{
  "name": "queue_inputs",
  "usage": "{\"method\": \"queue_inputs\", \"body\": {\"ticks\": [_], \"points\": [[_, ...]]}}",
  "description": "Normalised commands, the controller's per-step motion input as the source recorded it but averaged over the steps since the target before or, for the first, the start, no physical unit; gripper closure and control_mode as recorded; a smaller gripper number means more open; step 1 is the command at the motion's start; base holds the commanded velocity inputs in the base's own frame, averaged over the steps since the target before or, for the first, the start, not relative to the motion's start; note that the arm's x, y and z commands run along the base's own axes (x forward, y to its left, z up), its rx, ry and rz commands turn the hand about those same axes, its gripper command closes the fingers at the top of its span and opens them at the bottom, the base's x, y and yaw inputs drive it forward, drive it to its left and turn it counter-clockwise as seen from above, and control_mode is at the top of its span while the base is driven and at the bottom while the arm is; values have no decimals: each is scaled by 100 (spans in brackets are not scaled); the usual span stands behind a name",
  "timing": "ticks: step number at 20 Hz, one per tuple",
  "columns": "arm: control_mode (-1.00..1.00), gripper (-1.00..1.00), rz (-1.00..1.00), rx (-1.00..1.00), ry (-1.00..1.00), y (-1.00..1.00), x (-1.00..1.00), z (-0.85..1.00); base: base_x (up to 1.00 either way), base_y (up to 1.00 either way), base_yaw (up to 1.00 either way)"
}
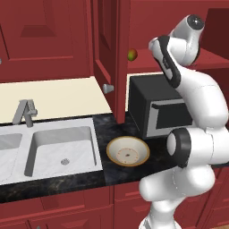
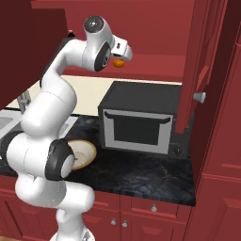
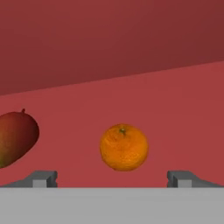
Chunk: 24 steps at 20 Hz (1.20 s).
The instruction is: Open the cabinet. Pick the mango and tangerine from the cabinet and place them into the bowl. Then close the cabinet.
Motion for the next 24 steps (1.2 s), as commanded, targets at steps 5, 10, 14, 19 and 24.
{"method": "queue_inputs", "body": {"ticks": [5, 10, 14, 19, 24], "points": [[-100, -100, 1, -1, 0, -14, 40, -25, 0, 0, 0], [-100, -100, 3, 0, 0, -22, 21, -10, 0, 0, 0], [-100, -100, 4, 0, 0, -11, 17, -17, 0, 0, 0], [-100, -100, 2, 0, 0, 0, 25, -16, 0, 0, 0], [-100, -100, 0, 0, 0, 9, 23, -13, 0, 0, 0]]}}
